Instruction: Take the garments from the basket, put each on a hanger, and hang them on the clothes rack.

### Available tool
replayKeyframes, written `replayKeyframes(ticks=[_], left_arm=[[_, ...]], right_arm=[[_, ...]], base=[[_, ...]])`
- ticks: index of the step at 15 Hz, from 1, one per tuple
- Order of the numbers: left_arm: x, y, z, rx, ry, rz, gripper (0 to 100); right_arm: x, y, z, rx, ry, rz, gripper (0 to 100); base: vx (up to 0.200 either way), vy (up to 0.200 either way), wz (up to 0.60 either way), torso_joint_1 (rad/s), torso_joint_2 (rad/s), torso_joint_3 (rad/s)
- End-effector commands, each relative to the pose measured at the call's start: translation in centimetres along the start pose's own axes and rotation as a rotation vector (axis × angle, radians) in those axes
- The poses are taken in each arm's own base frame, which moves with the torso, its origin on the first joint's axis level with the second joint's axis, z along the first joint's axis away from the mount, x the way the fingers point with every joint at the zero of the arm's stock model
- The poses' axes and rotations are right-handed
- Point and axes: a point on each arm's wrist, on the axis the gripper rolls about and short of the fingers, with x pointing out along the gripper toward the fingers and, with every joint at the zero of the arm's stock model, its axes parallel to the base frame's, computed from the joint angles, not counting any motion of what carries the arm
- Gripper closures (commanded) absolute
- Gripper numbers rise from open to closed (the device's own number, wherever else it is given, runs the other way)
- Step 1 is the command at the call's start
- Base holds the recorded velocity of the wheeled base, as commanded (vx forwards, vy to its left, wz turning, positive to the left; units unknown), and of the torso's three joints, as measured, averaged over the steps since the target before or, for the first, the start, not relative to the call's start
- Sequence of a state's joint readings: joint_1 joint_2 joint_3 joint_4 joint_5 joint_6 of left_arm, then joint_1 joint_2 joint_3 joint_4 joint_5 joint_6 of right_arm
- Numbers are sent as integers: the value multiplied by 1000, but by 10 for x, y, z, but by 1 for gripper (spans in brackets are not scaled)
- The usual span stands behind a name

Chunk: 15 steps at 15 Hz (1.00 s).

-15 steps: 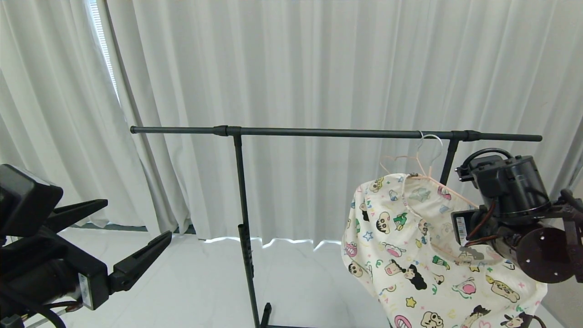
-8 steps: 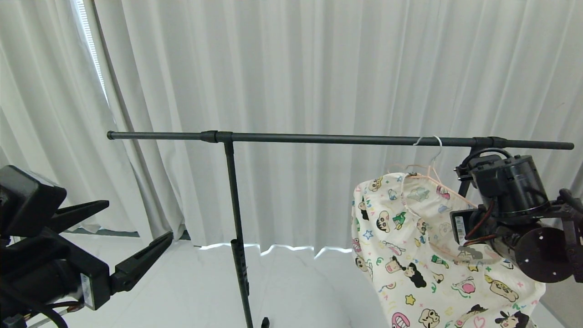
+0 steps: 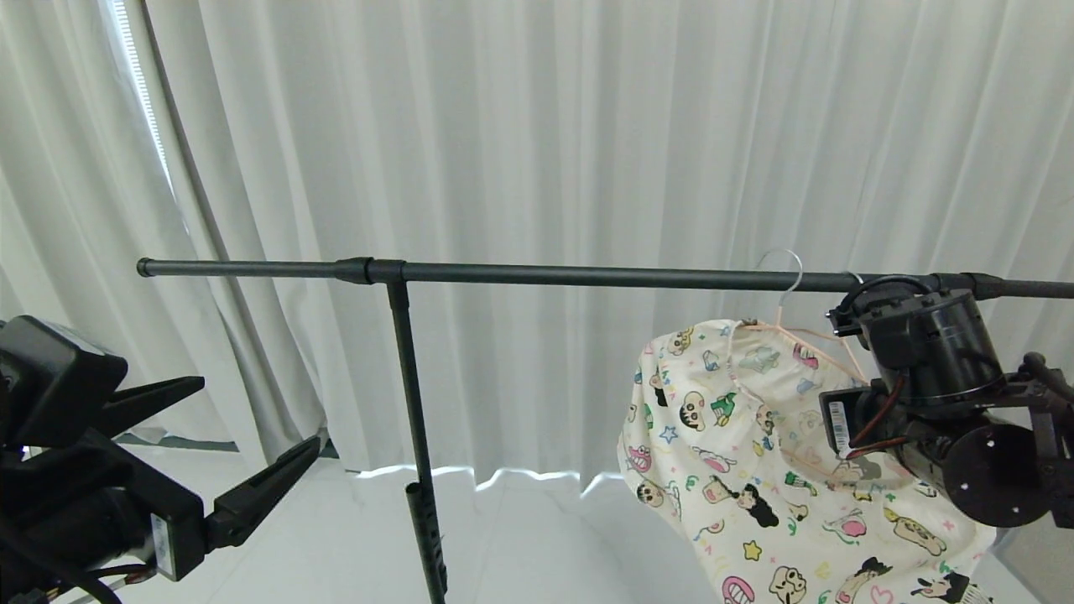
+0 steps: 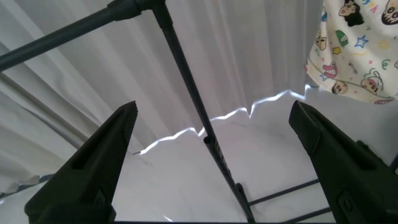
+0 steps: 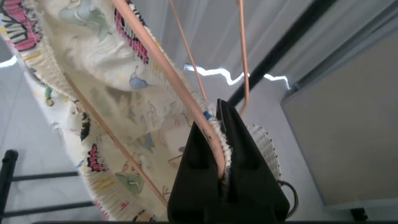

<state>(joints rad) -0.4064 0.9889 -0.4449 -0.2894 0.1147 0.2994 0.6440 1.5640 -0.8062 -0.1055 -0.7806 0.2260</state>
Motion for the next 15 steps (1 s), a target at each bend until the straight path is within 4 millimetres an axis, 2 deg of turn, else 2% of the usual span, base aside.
replayKeyframes(ticks=[1, 4, 7, 10, 15], left_arm=[[0, -1, 0, 1, -3, -5, 0], [0, -1, 0, 1, -3, -5, 0], [-1, 0, 1, 0, -9, -3, 0], [-3, 0, 1, -1, -18, 0, 0], [-3, 0, 2, 1, -19, 0, 0]], right_arm=[[1, 2, -1, -6, 6, 0, 100], [5, 4, 0, -4, 5, 1, 100], [27, 18, 9, 5, 7, -23, 100], [45, 31, 7, -14, 34, -40, 100], [54, 36, 4, -18, 41, -47, 100]], base=[[0, 0, 0, 0, 0, 0], [0, 0, 0, 0, 0, 0], [0, 0, 0, 0, 0, 0], [0, 0, 0, 0, 0, 0], [0, 0, 0, 0, 0, 0]])
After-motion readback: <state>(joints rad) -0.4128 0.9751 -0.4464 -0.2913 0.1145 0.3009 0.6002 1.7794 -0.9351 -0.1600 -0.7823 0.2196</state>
